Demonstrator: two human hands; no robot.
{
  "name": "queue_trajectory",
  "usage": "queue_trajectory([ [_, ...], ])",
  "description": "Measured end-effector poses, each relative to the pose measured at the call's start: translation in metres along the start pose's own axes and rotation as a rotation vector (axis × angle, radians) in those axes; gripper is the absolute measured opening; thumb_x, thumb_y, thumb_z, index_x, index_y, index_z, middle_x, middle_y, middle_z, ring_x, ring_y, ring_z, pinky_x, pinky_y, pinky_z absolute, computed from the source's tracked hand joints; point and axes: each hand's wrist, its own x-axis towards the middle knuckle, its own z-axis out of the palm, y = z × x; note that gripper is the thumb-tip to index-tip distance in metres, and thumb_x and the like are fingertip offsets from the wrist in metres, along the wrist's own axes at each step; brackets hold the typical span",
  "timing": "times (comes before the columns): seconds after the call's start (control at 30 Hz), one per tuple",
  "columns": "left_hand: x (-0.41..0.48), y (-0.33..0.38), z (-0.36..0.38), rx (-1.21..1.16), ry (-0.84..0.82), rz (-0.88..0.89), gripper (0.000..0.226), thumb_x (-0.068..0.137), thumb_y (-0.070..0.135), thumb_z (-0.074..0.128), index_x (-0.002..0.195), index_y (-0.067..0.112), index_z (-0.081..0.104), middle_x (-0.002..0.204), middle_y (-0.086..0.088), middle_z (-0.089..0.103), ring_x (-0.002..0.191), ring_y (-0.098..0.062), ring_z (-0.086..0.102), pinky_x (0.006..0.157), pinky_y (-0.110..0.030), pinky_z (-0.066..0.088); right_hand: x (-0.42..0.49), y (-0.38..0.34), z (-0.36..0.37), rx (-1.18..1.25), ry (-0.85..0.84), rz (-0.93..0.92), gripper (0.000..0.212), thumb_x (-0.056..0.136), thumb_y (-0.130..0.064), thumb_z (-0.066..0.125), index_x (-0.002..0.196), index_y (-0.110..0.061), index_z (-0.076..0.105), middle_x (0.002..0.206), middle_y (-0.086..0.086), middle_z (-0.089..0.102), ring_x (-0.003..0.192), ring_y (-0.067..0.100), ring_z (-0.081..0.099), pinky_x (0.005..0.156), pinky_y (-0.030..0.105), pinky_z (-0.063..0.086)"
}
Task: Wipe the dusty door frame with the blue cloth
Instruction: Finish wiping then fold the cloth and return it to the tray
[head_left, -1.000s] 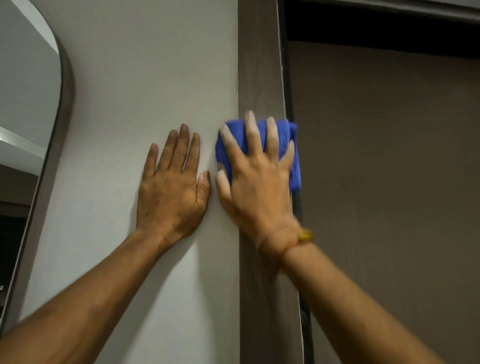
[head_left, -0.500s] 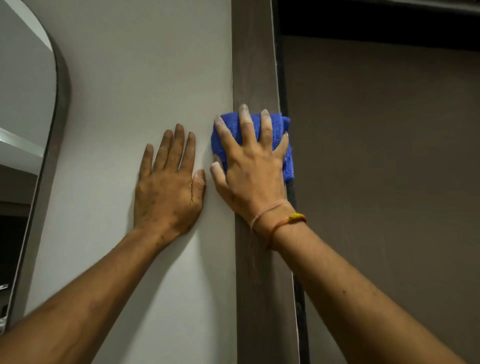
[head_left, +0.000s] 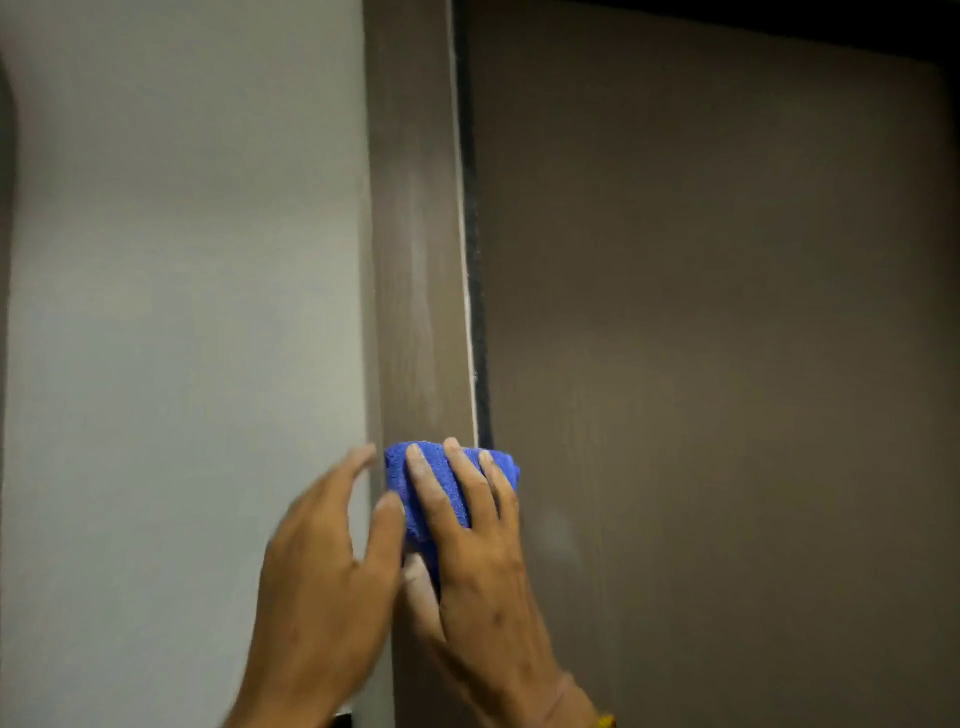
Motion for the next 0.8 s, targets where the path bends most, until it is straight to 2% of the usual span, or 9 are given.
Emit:
queue_trajectory([
  [0.1,-0.047,0.012,0.016,-0.347,-0.179,-0.249,0.03,0.059,0.044,0.061,0.088,0.042,0.069,0.089,0.018,0.075,0.081,0.012,0.064,0.065,-0.001,0.045,-0.026,-0.001,-0.019,0.13,0.109,0.037,0.069,0.082,-0.025,0.049,0.145,-0.033,0.023,0.149,0.0,0.034,0.139,0.022,0.029,0.114,0.03,0.021],
  [0.2,-0.081,0.033,0.046,-0.543,-0.417,-0.422,0.003,0.077,0.02,0.069,0.08,0.021,0.07,0.058,0.017,0.072,0.052,0.012,0.061,0.048,0.0,0.042,-0.073,0.004,-0.06,0.067,0.027,0.164,0.083,0.08,-0.026,0.049,0.144,-0.047,0.001,0.15,-0.022,0.015,0.142,0.004,0.013,0.111,0.01,0.004],
  [0.27,-0.106,0.045,0.068,-0.537,-0.604,-0.409,0.015,0.08,0.004,0.064,0.077,0.017,0.068,0.052,0.016,0.07,0.047,0.01,0.06,0.044,-0.001,0.041,-0.11,0.016,-0.103,0.075,-0.109,0.341,0.087,0.078,-0.033,0.046,0.141,-0.049,-0.012,0.149,-0.031,-0.001,0.142,-0.003,-0.002,0.108,0.005,0.001],
  [0.4,-0.166,0.067,0.129,-0.544,-1.021,-0.39,0.007,0.079,0.02,0.07,0.073,0.017,0.071,0.063,0.006,0.074,0.052,-0.006,0.065,0.043,-0.011,0.047,-0.204,0.046,-0.202,0.066,-0.225,0.764,0.113,0.07,-0.056,0.061,0.132,-0.047,-0.032,0.15,-0.024,-0.011,0.139,-0.009,-0.007,0.113,0.016,0.013],
  [0.5,-0.232,0.101,0.18,-0.629,-1.3,-0.393,0.013,0.075,0.022,0.071,0.08,0.011,0.072,0.065,-0.002,0.072,0.057,-0.007,0.06,0.048,-0.016,0.047,-0.282,0.059,-0.272,0.426,0.218,1.302,0.117,0.062,-0.05,0.073,0.144,-0.035,-0.008,0.151,-0.01,0.017,0.137,0.002,0.027,0.111,0.025,0.029],
  [0.57,-0.275,0.128,0.211,-0.692,-1.469,-0.446,0.023,0.075,0.026,0.065,0.09,0.009,0.072,0.08,-0.012,0.075,0.066,-0.01,0.062,0.052,-0.018,0.049,-0.329,0.061,-0.312,0.68,0.469,1.425,0.088,0.071,-0.037,0.073,0.144,-0.017,0.028,0.144,0.006,0.044,0.126,0.019,0.05,0.108,0.039,0.038],
  [0.63,-0.325,0.158,0.248,-0.708,-1.629,-0.469,0.02,0.08,0.02,0.064,0.096,0.009,0.07,0.091,-0.016,0.075,0.07,-0.011,0.064,0.054,-0.016,0.048,-0.374,0.061,-0.352,0.799,0.656,1.464,0.049,0.083,-0.026,0.067,0.125,-0.004,0.055,0.126,0.018,0.062,0.115,0.03,0.059,0.101,0.046,0.045],
  [0.73,-0.397,0.194,0.31,-0.674,-1.774,-0.508,0.018,0.086,0.01,0.06,0.102,0.012,0.067,0.097,-0.012,0.074,0.075,-0.013,0.066,0.057,-0.017,0.052,-0.43,0.07,-0.411,0.571,0.907,1.586,0.04,0.078,-0.019,0.064,0.114,-0.003,0.062,0.112,0.015,0.07,0.103,0.028,0.066,0.087,0.04,0.055],
  [0.8,-0.455,0.215,0.351,-0.607,-1.903,-0.553,0.02,0.088,0.01,0.057,0.105,0.015,0.065,0.097,-0.011,0.074,0.08,-0.017,0.068,0.062,-0.024,0.056,-0.474,0.083,-0.451,0.255,0.922,1.71,0.047,0.072,-0.028,0.07,0.114,-0.008,0.06,0.108,0.012,0.071,0.096,0.025,0.069,0.081,0.036,0.058],
])
